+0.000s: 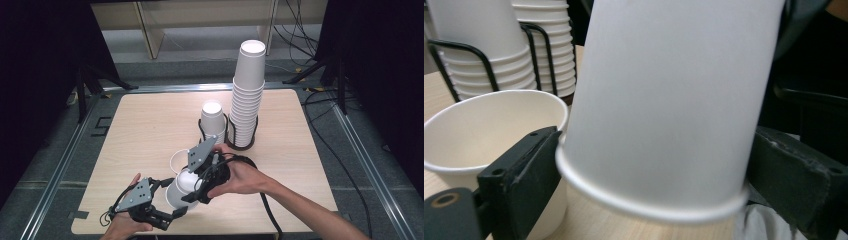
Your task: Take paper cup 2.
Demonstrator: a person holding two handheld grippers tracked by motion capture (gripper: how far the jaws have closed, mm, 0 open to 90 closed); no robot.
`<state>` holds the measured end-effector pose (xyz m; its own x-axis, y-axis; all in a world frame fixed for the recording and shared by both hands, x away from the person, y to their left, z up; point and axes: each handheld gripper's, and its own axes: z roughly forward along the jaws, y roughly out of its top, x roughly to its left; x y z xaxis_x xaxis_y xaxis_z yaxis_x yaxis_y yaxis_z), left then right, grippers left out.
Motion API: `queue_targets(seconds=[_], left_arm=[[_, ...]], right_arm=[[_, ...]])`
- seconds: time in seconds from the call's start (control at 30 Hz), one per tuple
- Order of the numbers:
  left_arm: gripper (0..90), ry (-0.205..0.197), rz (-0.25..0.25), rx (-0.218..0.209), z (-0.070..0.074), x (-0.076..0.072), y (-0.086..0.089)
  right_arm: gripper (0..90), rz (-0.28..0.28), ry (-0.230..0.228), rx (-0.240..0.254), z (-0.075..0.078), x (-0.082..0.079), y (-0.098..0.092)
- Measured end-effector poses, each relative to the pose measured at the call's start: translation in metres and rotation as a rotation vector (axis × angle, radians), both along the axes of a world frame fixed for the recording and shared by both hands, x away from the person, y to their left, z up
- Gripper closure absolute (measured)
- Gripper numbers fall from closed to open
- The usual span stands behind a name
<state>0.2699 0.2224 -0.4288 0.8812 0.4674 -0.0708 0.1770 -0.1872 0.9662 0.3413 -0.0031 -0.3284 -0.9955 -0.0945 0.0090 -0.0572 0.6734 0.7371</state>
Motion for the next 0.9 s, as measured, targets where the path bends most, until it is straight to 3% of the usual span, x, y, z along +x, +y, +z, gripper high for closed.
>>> queue_targets(seconds=[0.03, 0.1, 0.13, 0.27, 0.53, 0.6, 0.63, 0.77, 0.9], left_arm=[[8.9, -0.004, -0.001, 0.005, 0.000, 0.000, 0.001], [10.1, -0.007, 0.003, -0.017, -0.002, 0.000, 0.002], [14.9, -0.009, 0.007, -0.019, -0.002, 0.000, 0.003], [15.0, -0.010, 0.030, -0.039, -0.001, 0.002, 0.005], [14.7, -0.008, 0.030, -0.134, 0.001, 0.002, 0.010], [14.6, -0.018, 0.028, -0.141, 0.002, 0.002, 0.010], [14.6, -0.014, 0.027, -0.157, 0.002, 0.002, 0.010], [14.5, -0.010, 0.030, -0.170, 0.002, 0.003, 0.010], [14.5, -0.007, 0.034, -0.167, 0.002, 0.004, 0.010]], right_arm=[[23.6, -0.013, 0.029, 0.024, 0.000, 0.001, -0.004], [23.6, -0.022, 0.023, 0.049, 0.001, 0.004, -0.010], [23.6, -0.038, 0.030, 0.061, 0.002, 0.005, -0.014], [23.6, -0.078, 0.018, 0.128, 0.007, 0.009, -0.029], [23.5, -0.125, 0.032, 0.263, 0.014, 0.016, -0.048], [23.5, -0.135, 0.059, 0.283, 0.013, 0.017, -0.050], [23.5, -0.128, 0.043, 0.298, 0.012, 0.019, -0.051], [23.5, -0.130, 0.048, 0.334, 0.010, 0.019, -0.050], [23.5, -0.120, 0.060, 0.337, 0.005, 0.018, -0.047]])
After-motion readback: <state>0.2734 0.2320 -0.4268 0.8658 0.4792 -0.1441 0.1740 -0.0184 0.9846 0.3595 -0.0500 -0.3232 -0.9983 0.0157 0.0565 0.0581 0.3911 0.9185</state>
